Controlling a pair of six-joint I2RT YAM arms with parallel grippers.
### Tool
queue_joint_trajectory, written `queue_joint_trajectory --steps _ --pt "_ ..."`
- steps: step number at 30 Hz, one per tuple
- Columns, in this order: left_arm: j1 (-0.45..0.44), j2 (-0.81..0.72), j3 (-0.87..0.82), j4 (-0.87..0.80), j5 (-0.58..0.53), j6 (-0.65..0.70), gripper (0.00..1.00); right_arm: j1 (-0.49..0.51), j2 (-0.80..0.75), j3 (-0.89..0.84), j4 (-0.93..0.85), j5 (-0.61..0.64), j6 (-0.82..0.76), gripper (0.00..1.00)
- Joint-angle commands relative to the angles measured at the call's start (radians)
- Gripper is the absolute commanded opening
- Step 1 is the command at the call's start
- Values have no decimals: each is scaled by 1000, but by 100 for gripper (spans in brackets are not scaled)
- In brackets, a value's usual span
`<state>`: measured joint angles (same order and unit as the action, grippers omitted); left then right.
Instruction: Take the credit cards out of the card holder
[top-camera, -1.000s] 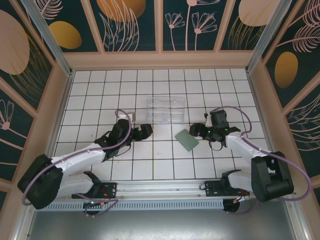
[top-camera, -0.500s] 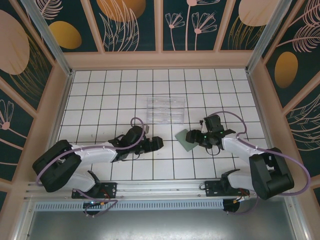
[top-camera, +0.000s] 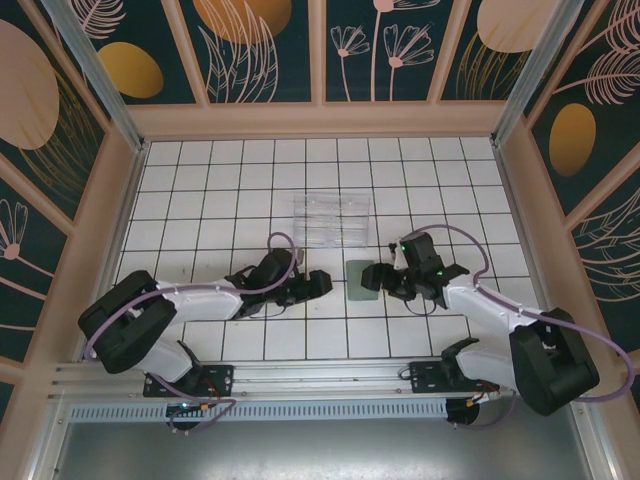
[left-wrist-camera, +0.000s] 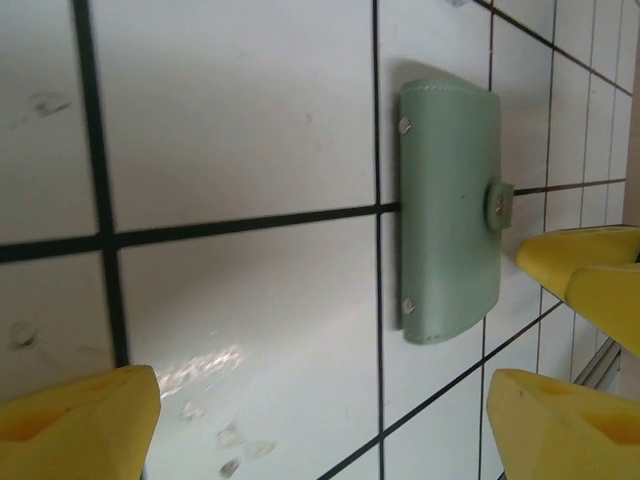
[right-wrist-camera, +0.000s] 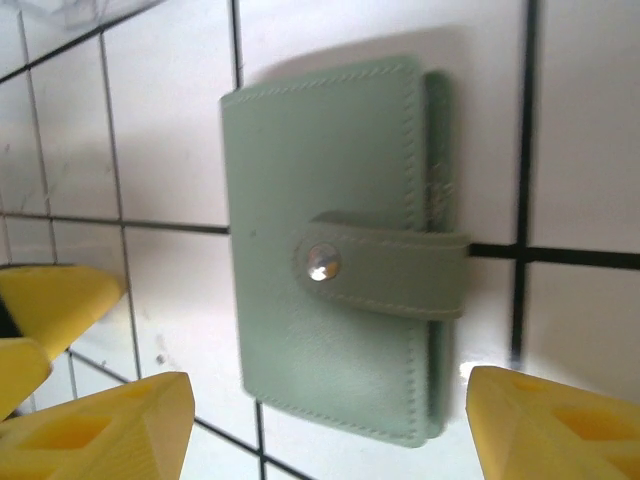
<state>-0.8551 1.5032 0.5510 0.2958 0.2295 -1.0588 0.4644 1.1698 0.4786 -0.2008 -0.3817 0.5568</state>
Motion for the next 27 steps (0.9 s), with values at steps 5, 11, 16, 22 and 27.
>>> queue_joint_trajectory --steps 5,11,16,22,27 --pt "-5 106 145 28 27 44 81 -61 40 23 -28 55 -10 73" --pt "-5 205 239 18 81 46 77 -66 143 63 -11 26 -59 72" --pt "-6 275 279 5 94 52 73 -64 217 81 18 -18 -69 72" --pt "-12 358 321 57 140 28 70 -47 257 83 90 -133 -55 71" --pt "-13 379 325 99 153 12 66 -24 243 78 136 -191 -17 70"
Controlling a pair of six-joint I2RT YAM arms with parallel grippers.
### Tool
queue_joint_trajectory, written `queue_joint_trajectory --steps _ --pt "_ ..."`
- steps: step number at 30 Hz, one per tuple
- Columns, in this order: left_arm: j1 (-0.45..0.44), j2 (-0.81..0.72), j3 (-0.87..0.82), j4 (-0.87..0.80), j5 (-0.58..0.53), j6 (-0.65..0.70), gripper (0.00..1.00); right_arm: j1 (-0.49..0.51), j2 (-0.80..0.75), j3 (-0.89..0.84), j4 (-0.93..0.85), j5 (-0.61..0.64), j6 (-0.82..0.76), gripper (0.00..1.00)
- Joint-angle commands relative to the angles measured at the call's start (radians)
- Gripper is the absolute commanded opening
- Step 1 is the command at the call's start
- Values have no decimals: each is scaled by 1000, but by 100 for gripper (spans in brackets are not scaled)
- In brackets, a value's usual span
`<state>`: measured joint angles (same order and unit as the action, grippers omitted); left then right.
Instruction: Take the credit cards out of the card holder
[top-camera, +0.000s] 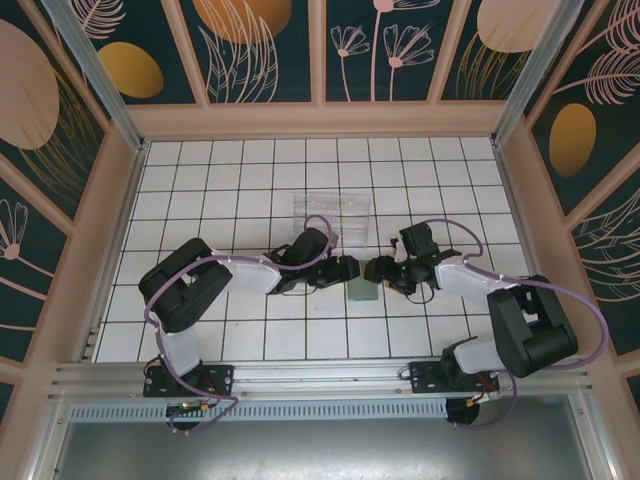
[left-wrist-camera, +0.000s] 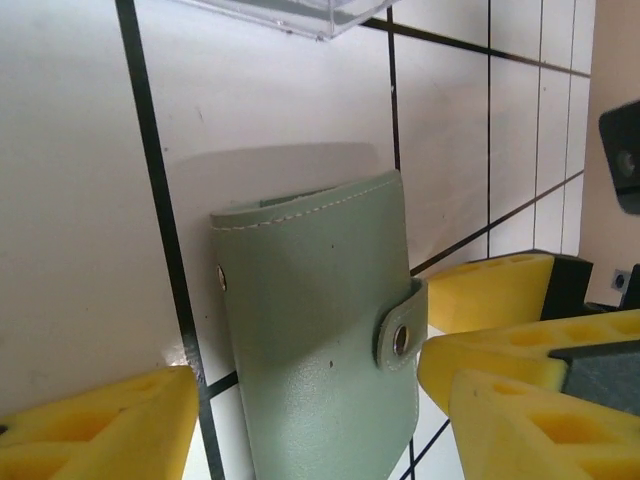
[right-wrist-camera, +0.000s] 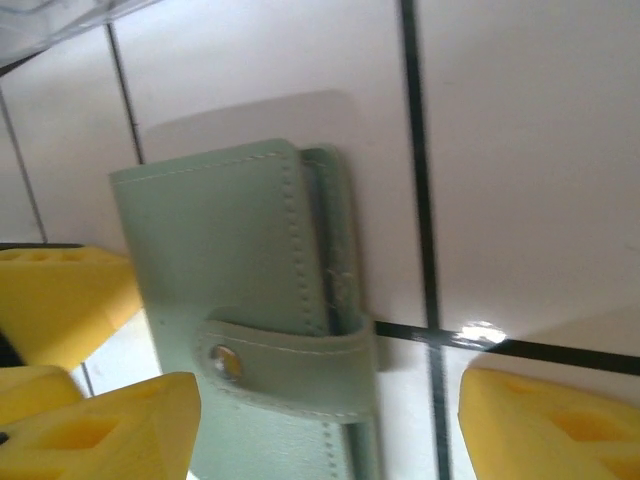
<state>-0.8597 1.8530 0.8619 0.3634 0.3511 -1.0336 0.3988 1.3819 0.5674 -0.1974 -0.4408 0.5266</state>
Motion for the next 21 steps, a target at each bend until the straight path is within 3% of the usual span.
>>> queue_joint_trajectory --steps 1,10,21 --pt "-8 30 17 30 29 -12 65 44 30 -12 134 -131 17 70" --pt "-9 18 -5 66 30 -31 61 58 19 -30 199 -205 39 68" --pt "-9 -17 -17 68 22 -28 55 64 -16 -35 208 -198 62 46"
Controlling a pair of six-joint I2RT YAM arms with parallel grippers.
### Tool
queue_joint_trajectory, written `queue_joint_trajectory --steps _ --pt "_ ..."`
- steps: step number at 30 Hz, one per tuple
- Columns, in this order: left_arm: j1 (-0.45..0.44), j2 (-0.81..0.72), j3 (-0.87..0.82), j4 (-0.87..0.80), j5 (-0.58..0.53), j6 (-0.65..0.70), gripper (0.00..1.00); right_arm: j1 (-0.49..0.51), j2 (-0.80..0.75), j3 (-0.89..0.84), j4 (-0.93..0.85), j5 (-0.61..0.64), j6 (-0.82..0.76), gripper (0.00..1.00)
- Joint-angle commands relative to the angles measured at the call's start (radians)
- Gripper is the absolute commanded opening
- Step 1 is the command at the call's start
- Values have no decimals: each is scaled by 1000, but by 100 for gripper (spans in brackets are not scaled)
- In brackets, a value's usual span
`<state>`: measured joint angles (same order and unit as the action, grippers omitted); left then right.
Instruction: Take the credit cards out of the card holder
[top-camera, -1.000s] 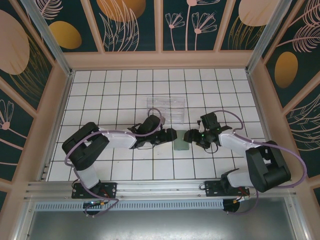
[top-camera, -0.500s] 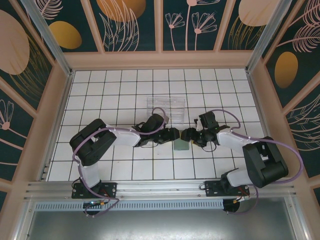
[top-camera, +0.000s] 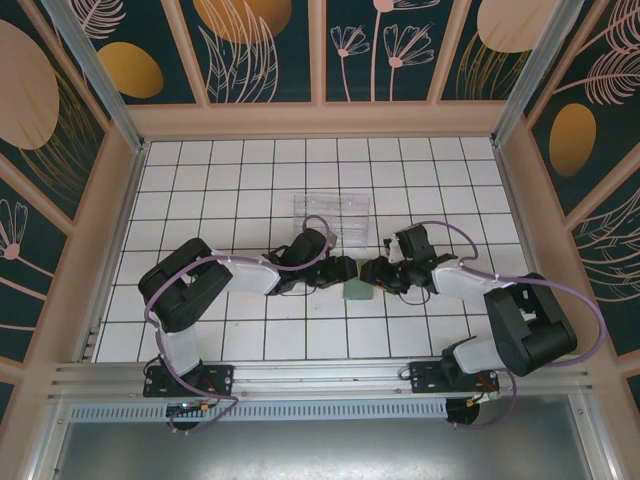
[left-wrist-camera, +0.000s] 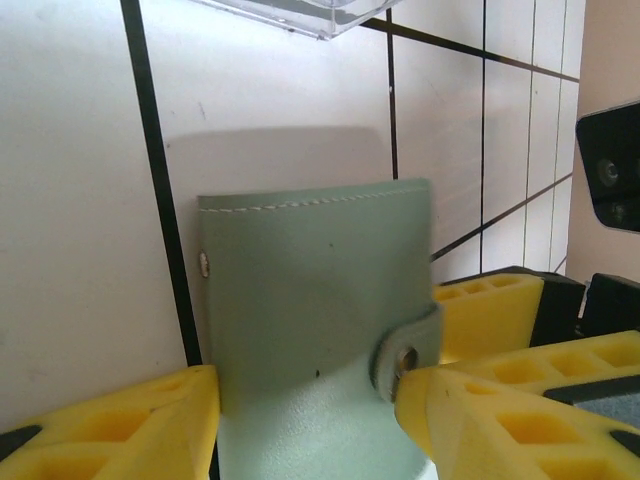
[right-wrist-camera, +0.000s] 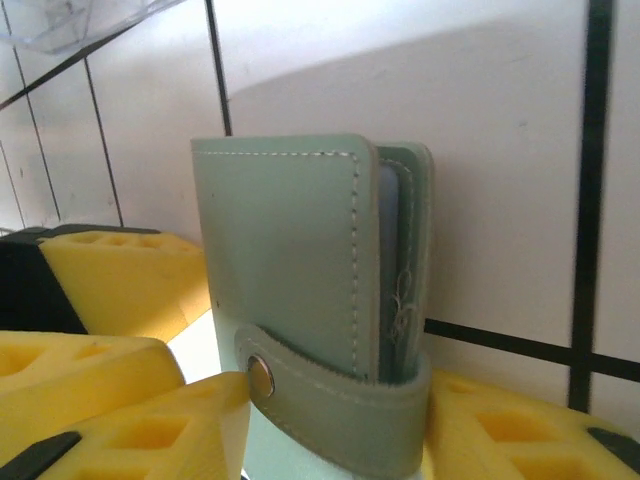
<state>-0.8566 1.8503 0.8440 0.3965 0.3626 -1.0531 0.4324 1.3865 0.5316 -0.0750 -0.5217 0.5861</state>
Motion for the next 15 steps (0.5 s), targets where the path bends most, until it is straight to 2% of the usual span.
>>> queue_joint_trajectory --steps 1,3,8,12,15 --pt "-12 -18 0 35 10 -8 55 32 -21 2 85 -110 4 46" --pt "-12 -23 -3 37 10 -8 55 36 -20 5 81 -96 2 44" --pt "-12 -64 -21 19 -22 1 54 42 -26 15 57 -60 -2 31" --pt "-9 -130 -28 -45 -91 40 54 45 -69 13 52 -41 -1 23" --pt "-8 -235 -37 -77 -160 78 53 45 -125 10 61 -34 -3 19"
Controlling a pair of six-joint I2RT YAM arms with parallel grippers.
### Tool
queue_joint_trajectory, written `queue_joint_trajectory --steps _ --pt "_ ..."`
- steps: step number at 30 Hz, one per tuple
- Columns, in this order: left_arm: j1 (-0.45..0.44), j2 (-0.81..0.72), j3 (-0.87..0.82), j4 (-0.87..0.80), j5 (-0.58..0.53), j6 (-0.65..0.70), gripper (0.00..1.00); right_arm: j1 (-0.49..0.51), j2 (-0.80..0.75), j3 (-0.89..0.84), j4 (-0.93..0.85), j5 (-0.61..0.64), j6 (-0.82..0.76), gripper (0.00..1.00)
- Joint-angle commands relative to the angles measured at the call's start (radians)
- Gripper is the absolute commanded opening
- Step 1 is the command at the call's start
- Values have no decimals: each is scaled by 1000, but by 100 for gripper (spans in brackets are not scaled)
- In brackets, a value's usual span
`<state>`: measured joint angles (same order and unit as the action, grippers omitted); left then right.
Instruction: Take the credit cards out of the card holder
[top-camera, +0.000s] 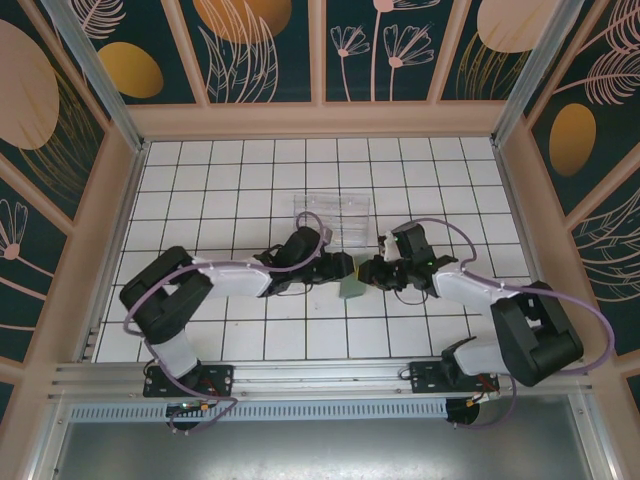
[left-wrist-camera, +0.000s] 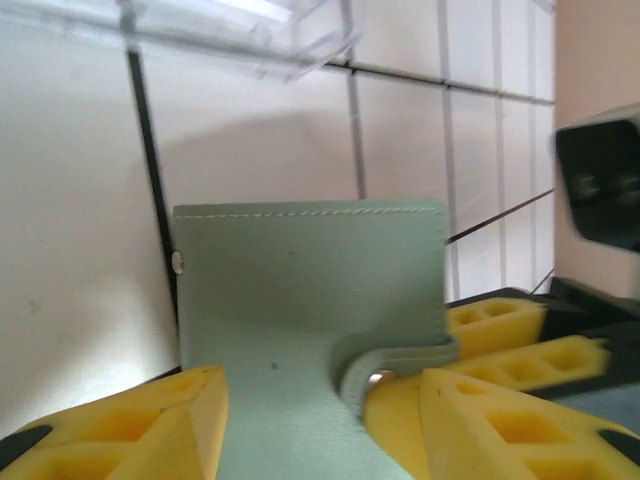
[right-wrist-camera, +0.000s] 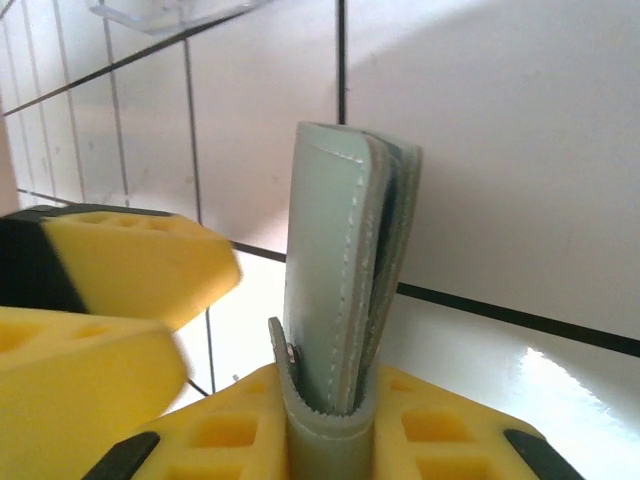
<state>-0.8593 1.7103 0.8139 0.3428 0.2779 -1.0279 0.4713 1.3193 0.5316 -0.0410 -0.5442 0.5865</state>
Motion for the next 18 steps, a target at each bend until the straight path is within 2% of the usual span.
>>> queue_joint_trajectory --steps 1,7,10,15,18 --pt "-5 -132 -13 -26 -97 67 53 7 -80 7 30 -11 -7 17" --pt "-4 -379 -37 -41 -214 192 54 12 -255 10 63 -53 -48 15" --pt "-4 -506 -39 -36 -233 277 57 25 -364 22 122 -84 -68 13" --pt "-4 -659 -10 -60 -212 419 61 36 -518 61 225 -81 -101 7" --pt "-4 -726 1 -45 -140 493 64 38 -577 95 293 -129 -128 5"
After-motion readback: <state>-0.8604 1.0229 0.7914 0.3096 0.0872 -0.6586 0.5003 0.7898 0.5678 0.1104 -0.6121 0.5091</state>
